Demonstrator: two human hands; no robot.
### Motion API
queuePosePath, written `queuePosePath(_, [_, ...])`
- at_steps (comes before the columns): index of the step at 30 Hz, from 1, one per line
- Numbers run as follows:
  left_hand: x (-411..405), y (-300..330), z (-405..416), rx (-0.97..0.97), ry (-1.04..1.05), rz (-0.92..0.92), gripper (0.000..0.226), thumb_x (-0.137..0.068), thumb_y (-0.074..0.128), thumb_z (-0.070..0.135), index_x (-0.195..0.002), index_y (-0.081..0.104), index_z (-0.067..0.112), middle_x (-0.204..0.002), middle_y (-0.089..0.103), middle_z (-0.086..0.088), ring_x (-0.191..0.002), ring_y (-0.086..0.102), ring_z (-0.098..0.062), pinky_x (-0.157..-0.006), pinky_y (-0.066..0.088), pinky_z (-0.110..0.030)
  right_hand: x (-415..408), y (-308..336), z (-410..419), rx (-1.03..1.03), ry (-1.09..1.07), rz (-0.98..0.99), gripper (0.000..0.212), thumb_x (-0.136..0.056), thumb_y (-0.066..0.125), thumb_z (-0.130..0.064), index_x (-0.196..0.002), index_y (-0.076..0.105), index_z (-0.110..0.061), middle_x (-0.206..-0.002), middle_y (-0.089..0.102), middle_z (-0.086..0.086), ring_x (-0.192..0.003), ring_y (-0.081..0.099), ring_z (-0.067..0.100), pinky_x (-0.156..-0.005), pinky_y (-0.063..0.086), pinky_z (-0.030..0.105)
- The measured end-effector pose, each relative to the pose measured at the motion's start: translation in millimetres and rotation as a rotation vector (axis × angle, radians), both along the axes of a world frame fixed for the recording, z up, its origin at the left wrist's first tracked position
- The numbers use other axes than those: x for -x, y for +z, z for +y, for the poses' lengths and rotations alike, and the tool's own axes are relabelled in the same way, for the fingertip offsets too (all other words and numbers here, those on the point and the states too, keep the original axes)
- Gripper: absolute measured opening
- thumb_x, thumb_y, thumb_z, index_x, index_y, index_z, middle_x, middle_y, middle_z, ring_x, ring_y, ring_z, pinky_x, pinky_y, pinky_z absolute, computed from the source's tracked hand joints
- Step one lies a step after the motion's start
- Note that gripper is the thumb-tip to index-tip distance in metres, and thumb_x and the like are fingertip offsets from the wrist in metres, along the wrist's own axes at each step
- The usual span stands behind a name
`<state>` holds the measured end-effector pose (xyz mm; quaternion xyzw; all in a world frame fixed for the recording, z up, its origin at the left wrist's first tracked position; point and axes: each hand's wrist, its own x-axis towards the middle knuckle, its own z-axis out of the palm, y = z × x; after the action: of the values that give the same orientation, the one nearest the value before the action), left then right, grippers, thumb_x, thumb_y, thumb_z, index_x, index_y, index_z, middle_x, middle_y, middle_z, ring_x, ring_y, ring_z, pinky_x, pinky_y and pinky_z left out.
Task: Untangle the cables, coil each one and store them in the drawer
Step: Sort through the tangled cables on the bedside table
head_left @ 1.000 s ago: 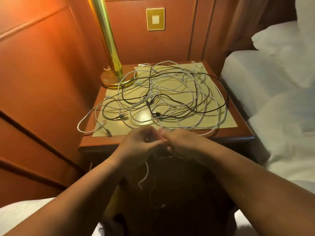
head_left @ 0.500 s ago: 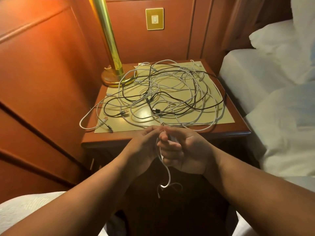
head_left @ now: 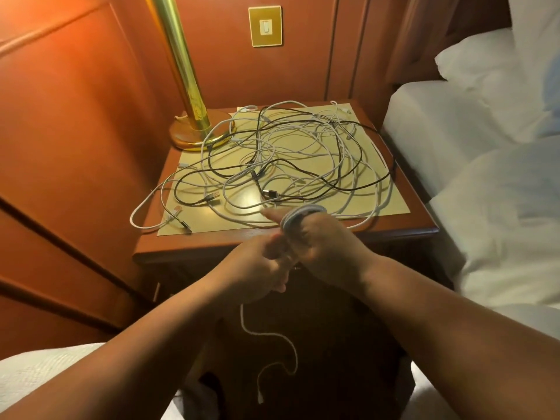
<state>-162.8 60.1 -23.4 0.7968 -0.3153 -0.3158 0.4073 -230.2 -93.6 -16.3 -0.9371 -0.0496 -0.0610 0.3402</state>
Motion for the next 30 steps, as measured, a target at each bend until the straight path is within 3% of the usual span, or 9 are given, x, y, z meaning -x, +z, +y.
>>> queuePosePath(4, [-8,2,7,-0.160,-0.196,-0.475,0.011,-0.101,0.055,0.026,-0.100,0.066,0.027,-0.080,0.065,0.006,-0.068,0.063,-0.003,-0.058,0.049,-0.017,1,-5,4,0.389,-0.128,0.114,0.023,-0.105,0.041,-0.031,-0.113,0.060,-0.019,-0.100,0.064,-0.002,-0.093,0.062,0.016,-0.076,0.046,0.030])
queuePosePath(8, [-14,12,10,-0.116,-0.073,-0.508,0.015,-0.092,0.063,0.043,-0.081,0.066,0.033,-0.074,0.064,0.012,-0.068,0.060,0.001,-0.056,0.041,-0.017,1,3,7,0.201,-0.208,0.275,0.034,-0.106,0.032,-0.041,-0.096,0.058,-0.021,-0.089,0.058,-0.002,-0.083,0.056,0.016,-0.074,0.042,0.036])
queuePosePath(12, [-22,10,11,-0.003,0.045,-0.308,0.017,-0.086,0.072,0.040,-0.080,0.068,0.024,-0.077,0.066,0.005,-0.071,0.058,0.002,-0.064,0.044,-0.020,-5,9,11,-0.323,-0.240,0.559,0.067,-0.100,0.021,-0.063,-0.086,0.063,-0.013,-0.072,0.057,0.001,-0.065,0.052,0.015,-0.064,0.040,0.033])
queuePosePath(16, [-23,8,12,0.220,0.123,0.116,0.017,-0.086,0.074,0.029,-0.084,0.068,0.014,-0.071,0.064,0.002,-0.062,0.056,-0.008,-0.059,0.043,-0.023,1,9,4,-1.062,-0.061,0.790,0.056,-0.102,0.030,-0.056,-0.067,0.048,-0.016,-0.060,0.021,0.000,-0.052,0.014,0.015,-0.049,0.015,0.029])
queuePosePath(20, [-14,3,5,0.420,0.193,0.491,0.026,-0.082,0.071,0.040,-0.090,0.072,0.015,-0.075,0.056,-0.002,-0.060,0.044,-0.012,-0.053,0.032,-0.024,2,9,-2,-1.592,0.218,0.733,0.043,-0.103,0.035,-0.038,-0.068,0.049,-0.016,-0.059,0.020,-0.002,-0.050,0.020,0.012,-0.050,0.023,0.025])
queuePosePath(23, [-1,0,-2,0.422,0.259,0.619,0.035,-0.083,0.063,0.044,-0.101,0.071,0.016,-0.078,0.059,0.002,-0.061,0.048,-0.008,-0.054,0.035,-0.023,1,8,-1,-1.829,0.306,0.584,0.039,-0.102,0.038,-0.037,-0.077,0.055,-0.013,-0.062,0.037,-0.002,-0.056,0.043,0.012,-0.061,0.042,0.027])
queuePosePath(25, [9,0,-6,0.382,0.242,0.586,0.032,-0.083,0.058,0.049,-0.091,0.073,0.023,-0.073,0.060,0.006,-0.059,0.048,-0.005,-0.056,0.036,-0.023,0,8,0,-1.829,0.323,0.444,0.036,-0.101,0.041,-0.040,-0.087,0.056,-0.011,-0.081,0.062,0.005,-0.074,0.059,0.016,-0.078,0.047,0.032])
queuePosePath(28, [18,-1,-11,0.301,0.239,0.486,0.031,-0.098,0.049,0.043,-0.092,0.062,0.016,-0.067,0.054,0.000,-0.054,0.048,-0.007,-0.058,0.039,-0.025,2,13,4,-1.563,0.237,0.257,0.036,-0.099,0.038,-0.040,-0.092,0.055,-0.009,-0.127,0.064,0.008,-0.114,0.063,0.022,-0.102,0.047,0.037])
queuePosePath(30, [16,0,-11,0.266,0.240,0.495,0.030,-0.106,0.041,0.036,-0.098,0.056,0.011,-0.066,0.056,-0.002,-0.055,0.052,-0.011,-0.062,0.043,-0.030,1,16,8,-1.315,0.176,0.157,0.036,-0.096,0.040,-0.039,-0.093,0.060,-0.009,-0.136,0.061,0.004,-0.127,0.057,0.019,-0.109,0.043,0.039])
